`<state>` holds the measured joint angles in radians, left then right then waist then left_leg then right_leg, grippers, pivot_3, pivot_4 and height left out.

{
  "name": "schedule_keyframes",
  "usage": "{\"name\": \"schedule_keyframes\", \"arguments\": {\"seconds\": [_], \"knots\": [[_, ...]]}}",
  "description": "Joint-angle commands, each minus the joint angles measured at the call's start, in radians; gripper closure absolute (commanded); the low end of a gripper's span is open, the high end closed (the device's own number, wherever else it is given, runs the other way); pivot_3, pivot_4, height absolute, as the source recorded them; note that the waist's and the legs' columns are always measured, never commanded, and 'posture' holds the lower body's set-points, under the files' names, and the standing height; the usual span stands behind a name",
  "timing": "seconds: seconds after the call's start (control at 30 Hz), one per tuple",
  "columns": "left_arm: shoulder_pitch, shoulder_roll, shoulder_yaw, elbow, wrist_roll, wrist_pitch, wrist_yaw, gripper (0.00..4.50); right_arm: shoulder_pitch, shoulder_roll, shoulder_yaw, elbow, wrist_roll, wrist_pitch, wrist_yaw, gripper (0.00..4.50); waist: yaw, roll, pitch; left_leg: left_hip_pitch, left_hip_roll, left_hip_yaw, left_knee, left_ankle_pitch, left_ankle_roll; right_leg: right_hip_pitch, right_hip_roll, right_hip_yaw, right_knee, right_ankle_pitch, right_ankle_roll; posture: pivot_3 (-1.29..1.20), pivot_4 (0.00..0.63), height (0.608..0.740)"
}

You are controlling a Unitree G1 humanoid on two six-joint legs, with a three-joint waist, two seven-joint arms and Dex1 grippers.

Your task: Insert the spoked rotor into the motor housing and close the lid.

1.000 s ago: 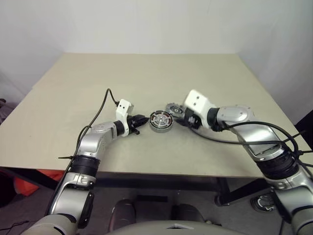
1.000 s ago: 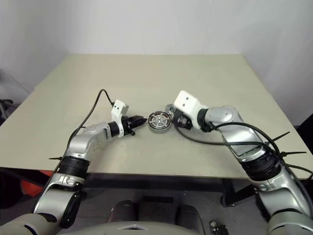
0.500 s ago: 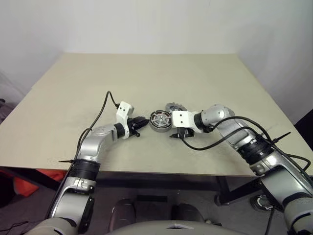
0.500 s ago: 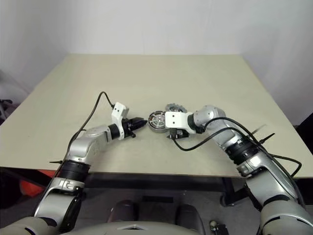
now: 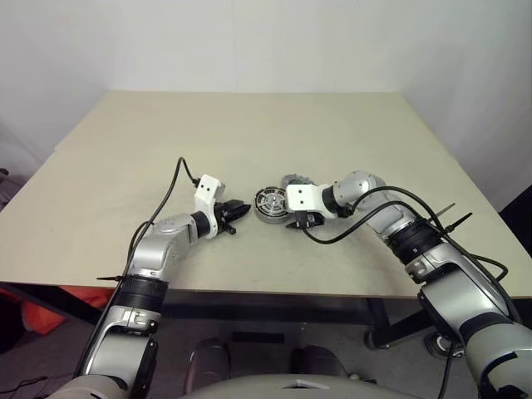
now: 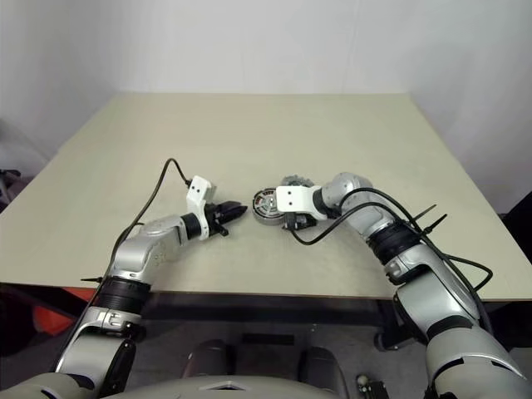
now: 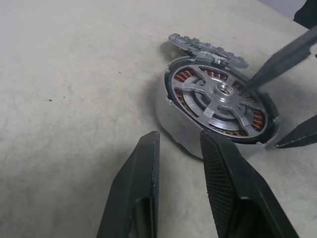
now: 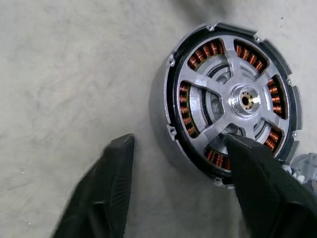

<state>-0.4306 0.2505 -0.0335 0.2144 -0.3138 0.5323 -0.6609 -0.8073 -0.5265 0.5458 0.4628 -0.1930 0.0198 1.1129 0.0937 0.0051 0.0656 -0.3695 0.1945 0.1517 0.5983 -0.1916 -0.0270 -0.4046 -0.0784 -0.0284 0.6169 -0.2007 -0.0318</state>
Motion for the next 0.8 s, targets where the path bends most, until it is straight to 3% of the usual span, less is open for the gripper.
{"name": "schedule_keyframes", "arguments": {"seconds": [0.03, 0.1, 0.37, 0.6, 0.8], "knots": [[-0.028, 0.009, 0.019, -0.020, -0.008, -0.008, 0.002, 3.13, 0.016, 0.007, -0.024, 0.014, -0.003, -0.003, 0.010, 2.79, 0.000, 0.000, 0.000, 0.000, 0.000, 0.000, 0.000, 0.000, 0.000, 0.000, 0.000, 0.000, 0.000, 0.000, 0.000, 0.00, 0.000, 0.740], [-0.029, 0.011, 0.020, -0.017, -0.008, -0.009, 0.002, 3.13, 0.018, 0.010, -0.033, 0.017, -0.013, -0.007, 0.004, 3.46, -0.001, -0.001, 0.000, 0.001, 0.000, 0.000, 0.000, 0.000, 0.000, 0.001, 0.000, 0.000, 0.000, 0.000, 0.000, 0.00, 0.000, 0.740], [-0.029, 0.009, 0.016, -0.014, -0.004, -0.010, 0.006, 3.13, 0.006, 0.054, -0.102, 0.003, 0.017, 0.091, -0.027, 3.46, -0.004, -0.001, 0.000, 0.003, 0.002, 0.000, 0.000, 0.001, -0.002, 0.001, 0.001, 0.000, 0.001, 0.000, 0.000, 0.00, 0.000, 0.740], [-0.021, 0.024, 0.034, -0.017, -0.007, -0.010, 0.016, 3.13, -0.003, 0.142, -0.175, -0.174, 0.095, 0.441, -0.027, 3.46, -0.007, 0.000, 0.000, 0.002, 0.003, 0.000, 0.000, 0.002, -0.003, 0.000, 0.003, 0.000, 0.002, 0.000, -0.001, 0.00, 0.000, 0.740], [-0.016, 0.050, 0.067, -0.022, -0.016, -0.010, 0.025, 3.13, 0.030, 0.164, -0.145, -0.284, 0.108, 0.557, -0.040, 3.46, -0.001, 0.000, 0.000, 0.002, 0.004, 0.000, -0.001, 0.001, -0.003, 0.000, 0.003, 0.000, 0.001, 0.000, -0.001, 0.00, 0.000, 0.740]]}}
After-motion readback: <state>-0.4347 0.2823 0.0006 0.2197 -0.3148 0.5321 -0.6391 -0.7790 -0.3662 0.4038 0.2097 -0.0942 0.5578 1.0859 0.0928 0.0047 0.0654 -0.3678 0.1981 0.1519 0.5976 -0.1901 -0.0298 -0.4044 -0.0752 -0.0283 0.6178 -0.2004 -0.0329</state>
